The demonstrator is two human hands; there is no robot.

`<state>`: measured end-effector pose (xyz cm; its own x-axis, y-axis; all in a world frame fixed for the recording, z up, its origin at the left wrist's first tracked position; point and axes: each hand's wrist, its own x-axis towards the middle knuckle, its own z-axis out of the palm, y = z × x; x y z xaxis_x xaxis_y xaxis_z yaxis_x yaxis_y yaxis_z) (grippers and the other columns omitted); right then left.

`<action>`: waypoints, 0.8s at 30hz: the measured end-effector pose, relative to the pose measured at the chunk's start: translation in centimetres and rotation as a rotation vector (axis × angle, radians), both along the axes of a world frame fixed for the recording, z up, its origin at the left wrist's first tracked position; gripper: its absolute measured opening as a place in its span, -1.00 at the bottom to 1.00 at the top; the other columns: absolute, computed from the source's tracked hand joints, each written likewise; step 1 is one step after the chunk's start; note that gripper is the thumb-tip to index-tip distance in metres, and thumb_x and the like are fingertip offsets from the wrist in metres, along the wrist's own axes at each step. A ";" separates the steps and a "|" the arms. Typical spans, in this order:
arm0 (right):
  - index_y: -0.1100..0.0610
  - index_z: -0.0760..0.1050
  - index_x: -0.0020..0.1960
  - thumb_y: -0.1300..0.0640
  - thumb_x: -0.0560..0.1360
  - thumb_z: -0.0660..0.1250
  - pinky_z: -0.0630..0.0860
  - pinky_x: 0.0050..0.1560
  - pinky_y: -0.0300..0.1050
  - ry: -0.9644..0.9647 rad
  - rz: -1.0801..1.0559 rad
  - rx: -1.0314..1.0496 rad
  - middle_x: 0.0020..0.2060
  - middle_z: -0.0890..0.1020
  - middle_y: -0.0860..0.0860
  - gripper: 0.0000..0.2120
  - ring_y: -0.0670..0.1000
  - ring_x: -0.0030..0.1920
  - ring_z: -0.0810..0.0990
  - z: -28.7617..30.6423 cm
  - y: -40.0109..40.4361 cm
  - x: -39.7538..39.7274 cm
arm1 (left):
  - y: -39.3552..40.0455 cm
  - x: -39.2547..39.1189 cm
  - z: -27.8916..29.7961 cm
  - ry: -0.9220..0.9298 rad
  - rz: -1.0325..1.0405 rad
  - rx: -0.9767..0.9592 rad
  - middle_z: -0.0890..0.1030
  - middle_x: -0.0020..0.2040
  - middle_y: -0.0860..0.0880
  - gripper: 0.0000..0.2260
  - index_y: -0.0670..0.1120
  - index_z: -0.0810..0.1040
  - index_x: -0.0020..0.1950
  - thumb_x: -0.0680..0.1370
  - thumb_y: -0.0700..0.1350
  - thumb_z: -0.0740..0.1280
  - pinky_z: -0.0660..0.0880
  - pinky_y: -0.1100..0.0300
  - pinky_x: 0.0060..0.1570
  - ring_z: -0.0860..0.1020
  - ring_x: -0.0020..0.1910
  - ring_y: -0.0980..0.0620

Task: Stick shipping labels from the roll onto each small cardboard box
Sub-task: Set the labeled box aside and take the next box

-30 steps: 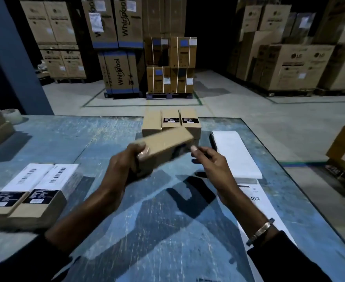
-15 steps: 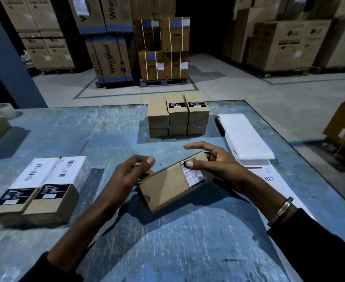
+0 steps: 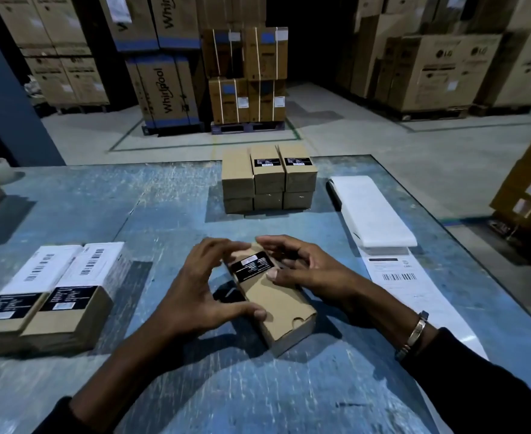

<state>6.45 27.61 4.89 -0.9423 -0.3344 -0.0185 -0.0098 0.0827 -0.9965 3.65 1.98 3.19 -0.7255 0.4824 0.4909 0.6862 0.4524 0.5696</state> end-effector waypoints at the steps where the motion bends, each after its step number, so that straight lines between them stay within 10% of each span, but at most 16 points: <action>1: -0.11 0.51 0.51 0.23 0.61 0.48 0.53 0.44 -0.03 -0.001 0.029 -0.022 0.45 0.59 -0.13 -0.47 -0.10 0.48 0.53 0.0 -0.2 0.1 | -0.3 -0.3 -0.4 0.005 -0.039 -0.040 0.51 0.43 0.19 -0.11 0.21 0.50 0.49 0.22 0.48 0.60 0.45 0.11 0.35 0.47 0.44 0.09; 7: -0.12 0.51 0.50 0.14 0.59 0.52 0.53 0.43 -0.01 0.032 0.033 0.070 0.41 0.61 -0.15 -0.48 -0.16 0.43 0.56 1.0 0.5 -0.1 | -0.9 -0.9 -1.4 0.064 -0.018 -0.276 0.38 0.57 0.22 -0.13 0.39 0.33 0.59 0.31 0.58 0.43 0.31 -0.15 0.46 0.28 0.57 0.09; 13: -0.35 0.15 0.65 -0.23 0.23 0.71 0.47 0.44 -0.11 0.058 0.207 0.507 0.50 0.35 -0.35 0.15 -0.21 0.46 0.41 1.4 2.8 -0.1 | -0.6 0.1 -0.5 0.220 0.191 -0.239 0.51 0.22 0.08 -0.29 0.05 0.67 0.39 0.43 0.49 0.39 0.56 0.08 -0.02 0.47 0.18 0.05; 19: -0.29 0.46 0.42 0.04 0.34 0.74 0.59 0.31 -0.09 0.081 0.169 0.499 0.31 0.56 -0.23 -0.23 -0.17 0.28 0.56 1.6 4.4 -0.2 | -0.9 0.3 -0.3 0.423 0.157 -0.191 0.59 0.21 -0.10 -0.47 -0.04 0.75 0.06 0.41 0.40 0.54 0.57 0.04 -0.05 0.55 0.14 -0.07; 24: -0.27 0.47 0.45 0.07 0.29 0.74 0.57 0.40 0.10 0.048 0.215 0.386 0.33 0.57 -0.09 -0.17 0.03 0.35 0.58 0.8 4.7 -0.7 | -0.2 1.2 -0.2 0.197 0.005 -0.241 0.59 0.34 0.07 -0.35 0.05 0.60 0.42 0.50 0.46 0.40 0.64 0.03 0.14 0.59 0.25 0.11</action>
